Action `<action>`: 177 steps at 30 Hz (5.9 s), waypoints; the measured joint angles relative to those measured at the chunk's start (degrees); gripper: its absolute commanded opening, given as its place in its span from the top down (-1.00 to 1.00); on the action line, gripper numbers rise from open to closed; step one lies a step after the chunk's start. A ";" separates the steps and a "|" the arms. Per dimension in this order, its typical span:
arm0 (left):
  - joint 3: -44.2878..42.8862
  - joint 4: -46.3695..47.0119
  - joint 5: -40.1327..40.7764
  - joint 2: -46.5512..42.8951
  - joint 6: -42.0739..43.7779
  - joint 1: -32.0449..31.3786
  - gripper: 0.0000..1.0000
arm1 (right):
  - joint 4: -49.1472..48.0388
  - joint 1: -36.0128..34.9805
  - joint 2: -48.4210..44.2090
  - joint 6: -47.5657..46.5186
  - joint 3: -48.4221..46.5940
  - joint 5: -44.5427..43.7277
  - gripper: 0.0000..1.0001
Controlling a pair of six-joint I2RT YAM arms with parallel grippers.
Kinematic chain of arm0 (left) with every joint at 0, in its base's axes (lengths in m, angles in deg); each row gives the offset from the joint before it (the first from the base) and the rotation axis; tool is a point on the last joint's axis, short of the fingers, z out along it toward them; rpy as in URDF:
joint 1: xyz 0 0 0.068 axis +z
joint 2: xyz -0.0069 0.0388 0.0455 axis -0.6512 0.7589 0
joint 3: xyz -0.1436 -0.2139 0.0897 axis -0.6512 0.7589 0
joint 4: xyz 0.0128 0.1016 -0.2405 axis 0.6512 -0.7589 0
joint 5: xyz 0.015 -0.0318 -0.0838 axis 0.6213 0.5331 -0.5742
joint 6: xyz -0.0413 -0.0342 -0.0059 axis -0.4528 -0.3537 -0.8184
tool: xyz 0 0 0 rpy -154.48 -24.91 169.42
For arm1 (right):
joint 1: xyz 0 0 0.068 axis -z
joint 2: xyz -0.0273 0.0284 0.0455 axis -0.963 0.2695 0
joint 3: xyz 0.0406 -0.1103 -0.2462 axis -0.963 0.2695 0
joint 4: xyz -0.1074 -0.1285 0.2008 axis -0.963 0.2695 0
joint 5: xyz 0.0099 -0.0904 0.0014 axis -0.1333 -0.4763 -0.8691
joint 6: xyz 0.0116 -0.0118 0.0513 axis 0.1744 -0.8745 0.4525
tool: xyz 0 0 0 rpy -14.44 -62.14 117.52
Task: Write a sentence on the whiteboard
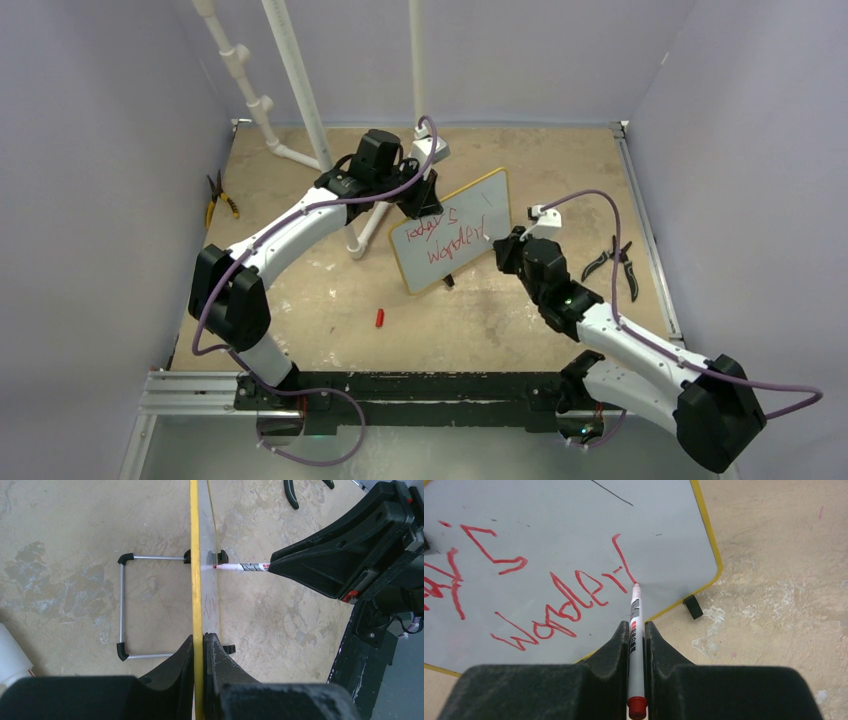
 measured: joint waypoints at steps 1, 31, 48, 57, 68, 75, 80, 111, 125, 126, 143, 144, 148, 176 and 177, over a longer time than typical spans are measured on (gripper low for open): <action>0.00 0.00 0.04 0.00 0.00 0.02 1.00 | 0.00 0.00 0.37 0.07 0.07 0.00 1.00; 0.00 0.09 -0.11 0.00 0.00 0.11 1.00 | 2.05 0.26 -5.05 0.11 1.14 3.78 1.00; 0.00 0.09 -0.13 0.00 0.00 0.11 1.00 | -1.01 0.26 -1.42 -1.36 1.11 1.16 1.00; 0.00 0.13 -0.07 0.00 0.00 0.11 1.00 | -1.75 0.26 -0.24 -1.73 1.11 -0.37 1.00; 0.00 0.11 -0.13 0.00 0.00 0.11 1.00 | -1.66 0.26 -1.51 -1.70 1.11 -2.67 1.00; 0.00 0.11 -0.13 0.00 0.00 0.11 1.00 | -2.05 0.26 -2.56 -1.86 1.05 -3.02 1.00; 0.00 0.11 -0.13 0.00 0.00 0.11 1.00 | -2.93 0.26 -0.90 -2.43 0.20 -2.99 1.00; 0.00 0.15 0.00 0.00 -0.02 0.11 1.00 | -0.57 0.26 3.41 -0.20 -0.04 -4.81 1.00; 0.00 0.15 -0.02 0.00 -0.02 0.11 1.00 | -0.15 0.26 3.30 -1.20 -2.43 -6.21 1.00; 0.00 0.13 -0.02 0.00 -0.02 0.11 1.00 | -0.13 0.26 3.26 -1.18 -2.43 -6.21 1.00; 0.00 0.13 0.22 0.00 -0.02 0.11 1.00 | 0.70 0.31 4.92 0.50 -2.40 -6.25 1.00; 0.00 0.15 0.22 0.00 -0.02 0.11 1.00 | 0.70 0.31 4.92 0.52 -2.40 -6.32 1.00; 0.00 0.15 0.22 0.00 -0.02 0.11 1.00 | 0.79 0.31 4.92 0.81 -2.40 -6.86 1.00; 0.00 0.15 -0.28 0.00 0.02 0.11 1.00 | 0.96 0.26 0.74 -0.26 -5.51 -9.14 1.00; 0.00 0.15 -0.28 0.00 0.02 0.11 1.00 | 0.96 0.26 1.31 -0.26 -5.51 -9.14 1.00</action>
